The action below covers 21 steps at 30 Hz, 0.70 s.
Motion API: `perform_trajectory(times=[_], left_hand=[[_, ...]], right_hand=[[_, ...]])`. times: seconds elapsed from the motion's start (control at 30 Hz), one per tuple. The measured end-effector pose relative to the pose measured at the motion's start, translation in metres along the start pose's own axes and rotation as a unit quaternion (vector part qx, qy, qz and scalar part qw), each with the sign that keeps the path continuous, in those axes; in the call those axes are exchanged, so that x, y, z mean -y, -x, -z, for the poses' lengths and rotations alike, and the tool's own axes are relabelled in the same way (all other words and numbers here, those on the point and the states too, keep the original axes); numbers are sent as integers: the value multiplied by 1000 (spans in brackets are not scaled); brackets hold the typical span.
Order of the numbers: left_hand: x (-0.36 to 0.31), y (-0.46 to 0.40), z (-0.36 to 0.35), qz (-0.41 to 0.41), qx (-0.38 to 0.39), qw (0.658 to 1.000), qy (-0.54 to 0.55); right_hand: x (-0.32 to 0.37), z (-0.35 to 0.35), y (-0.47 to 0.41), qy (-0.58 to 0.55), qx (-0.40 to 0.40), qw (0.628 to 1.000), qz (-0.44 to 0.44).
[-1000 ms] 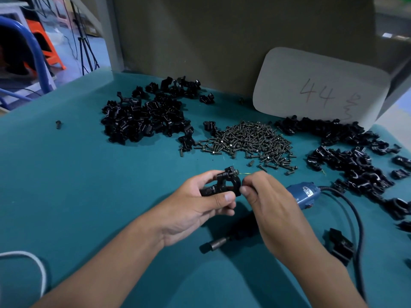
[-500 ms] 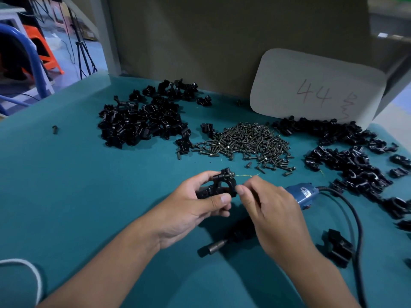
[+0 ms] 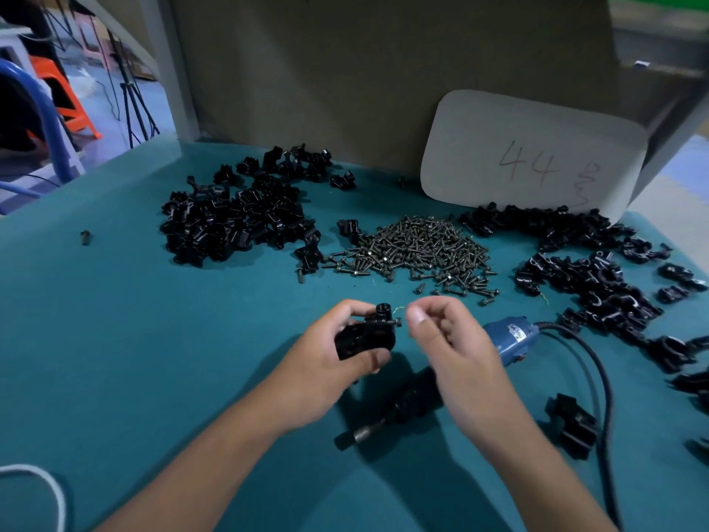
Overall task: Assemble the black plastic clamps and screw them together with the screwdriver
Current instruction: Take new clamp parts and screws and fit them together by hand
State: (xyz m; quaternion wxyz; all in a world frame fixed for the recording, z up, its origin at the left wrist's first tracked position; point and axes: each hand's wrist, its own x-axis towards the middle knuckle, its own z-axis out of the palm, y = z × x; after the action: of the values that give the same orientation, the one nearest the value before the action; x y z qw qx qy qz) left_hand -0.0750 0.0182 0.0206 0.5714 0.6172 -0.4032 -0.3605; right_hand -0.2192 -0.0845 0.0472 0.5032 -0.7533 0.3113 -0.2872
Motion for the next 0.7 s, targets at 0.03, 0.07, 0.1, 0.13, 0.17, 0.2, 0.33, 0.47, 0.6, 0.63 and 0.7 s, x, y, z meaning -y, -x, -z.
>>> perform_trajectory(times=[0.03, 0.07, 0.1, 0.13, 0.17, 0.2, 0.33, 0.47, 0.6, 0.63, 0.7], left_hand=[[0, 1, -1, -6, 9, 1000, -5], [1, 1, -1, -10, 15, 1000, -10], [1, 1, -1, -12, 18, 1000, -16], [2, 1, -2, -13, 18, 1000, -20], [2, 1, -1, -13, 18, 999, -24], [2, 1, -1, -12, 16, 999, -28], [1, -1, -1, 14, 8, 1000, 10], [2, -2, 3, 15, -42, 998, -47], [7, 1, 10, -17, -87, 956, -279], [7, 1, 12, -13, -93, 954, -286], [6, 1, 16, -3, -104, 957, -271]], right_hand=[[-2, -1, 1, 71, -7, 997, 39], [-3, -2, 2, 99, -14, 993, 61], [-5, -1, 2, 115, -17, 991, 72], [-7, -1, 2, 131, -19, 988, 82], [-8, 0, 2, 159, -21, 983, 91], [-9, 1, 1, 188, -20, 977, 101], [-9, 7, -2, 235, -34, 960, 151], [-7, 13, -6, 109, -87, 984, 114], [-9, 6, -4, 49, -86, 992, 76], [-9, 5, -4, 32, -92, 993, 73], [-8, 5, -3, 9, -101, 992, 72]])
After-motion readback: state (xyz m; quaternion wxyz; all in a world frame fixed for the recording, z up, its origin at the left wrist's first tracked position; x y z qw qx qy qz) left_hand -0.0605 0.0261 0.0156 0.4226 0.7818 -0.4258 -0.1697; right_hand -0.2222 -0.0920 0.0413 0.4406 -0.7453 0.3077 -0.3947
